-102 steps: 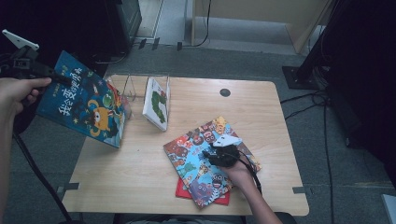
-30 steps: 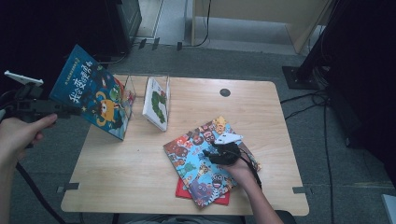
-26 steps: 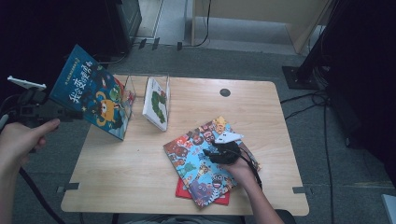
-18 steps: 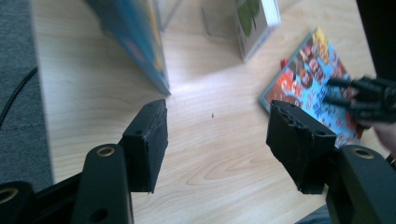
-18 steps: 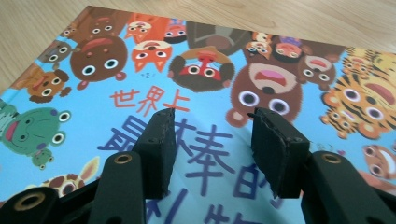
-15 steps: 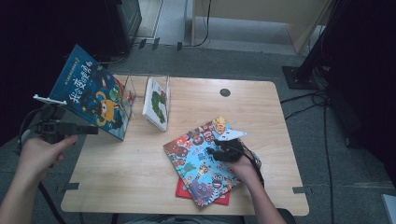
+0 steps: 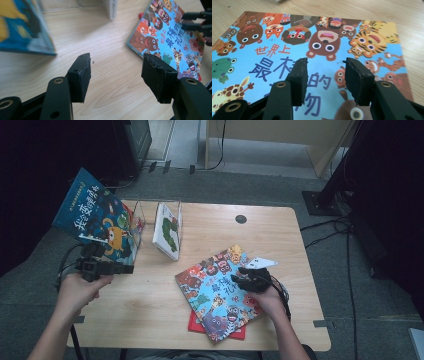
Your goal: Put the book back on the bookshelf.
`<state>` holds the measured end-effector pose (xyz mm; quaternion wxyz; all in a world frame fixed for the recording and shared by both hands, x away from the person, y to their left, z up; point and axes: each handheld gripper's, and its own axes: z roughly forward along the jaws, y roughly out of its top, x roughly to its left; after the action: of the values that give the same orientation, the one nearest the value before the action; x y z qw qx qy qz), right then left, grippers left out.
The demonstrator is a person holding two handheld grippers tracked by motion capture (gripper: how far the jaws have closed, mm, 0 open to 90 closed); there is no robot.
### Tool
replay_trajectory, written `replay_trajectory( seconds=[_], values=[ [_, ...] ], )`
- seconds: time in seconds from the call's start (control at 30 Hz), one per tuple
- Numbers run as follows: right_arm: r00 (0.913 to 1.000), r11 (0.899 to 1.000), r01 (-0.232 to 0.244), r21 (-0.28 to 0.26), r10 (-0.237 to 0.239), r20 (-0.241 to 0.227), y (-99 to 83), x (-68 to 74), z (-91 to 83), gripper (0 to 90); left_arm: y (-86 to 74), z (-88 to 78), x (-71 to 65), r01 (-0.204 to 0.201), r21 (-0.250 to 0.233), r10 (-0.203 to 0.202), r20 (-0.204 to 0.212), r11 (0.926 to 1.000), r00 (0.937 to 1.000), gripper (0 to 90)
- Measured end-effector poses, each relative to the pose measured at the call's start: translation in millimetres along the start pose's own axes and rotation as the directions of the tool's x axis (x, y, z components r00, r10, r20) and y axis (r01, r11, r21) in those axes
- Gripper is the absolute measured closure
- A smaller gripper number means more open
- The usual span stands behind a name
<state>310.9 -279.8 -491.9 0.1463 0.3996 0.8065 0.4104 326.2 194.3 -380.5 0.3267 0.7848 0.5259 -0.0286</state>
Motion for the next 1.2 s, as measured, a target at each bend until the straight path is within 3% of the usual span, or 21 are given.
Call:
replay_trajectory(
  seconds=[0.17,0.27,0.37,0.57,0.7,0.9,1.0,1.2],
  values=[
    [0.9998,1.000,-0.010,-0.011,0.010,0.014,-6.9,-2.8,-8.2,54.2,4.2,26.6,-9.0,-0.034,0.025,0.033,0.031,0.9991,0.9990,41.0],
    [0.9996,1.000,-0.021,-0.005,0.021,0.017,-11.3,-3.8,-13.0,55.3,6.7,45.7,-14.4,-0.047,0.041,0.044,0.072,0.9981,0.9964,40.9],
    [0.9992,1.000,-0.028,-0.013,0.029,0.027,-17.3,-4.8,-18.7,56.7,8.4,63.9,-21.3,-0.088,0.067,0.083,0.064,0.9939,0.9945,40.6],
    [0.9968,0.998,-0.058,-0.024,0.059,0.054,-30.2,-8.5,-31.8,59.4,14.0,92.3,-30.7,-0.129,0.086,0.121,0.089,0.9879,0.9886,40.7],
    [0.9947,0.997,-0.074,-0.027,0.076,0.069,-37.8,-9.7,-39.5,61.7,17.7,110.6,-33.4,-0.142,0.084,0.131,0.126,0.9863,0.9833,41.0],
    [0.9919,0.997,-0.075,-0.017,0.077,0.102,-48.5,-10.2,-49.5,68.7,19.6,136.7,-36.7,-0.170,0.120,0.154,0.137,0.9780,0.9786,41.2],
    [0.9905,0.998,-0.059,0.002,0.058,0.125,-54.4,-10.5,-53.4,72.6,19.2,143.8,-39.1,-0.184,0.128,0.168,0.126,0.9746,0.9777,41.2],
    [0.9862,0.997,-0.083,-0.008,0.083,0.143,-66.0,-11.7,-66.6,83.4,17.5,152.4,-43.0,-0.218,0.119,0.203,0.126,0.9687,0.9712,41.3]
  ],
)
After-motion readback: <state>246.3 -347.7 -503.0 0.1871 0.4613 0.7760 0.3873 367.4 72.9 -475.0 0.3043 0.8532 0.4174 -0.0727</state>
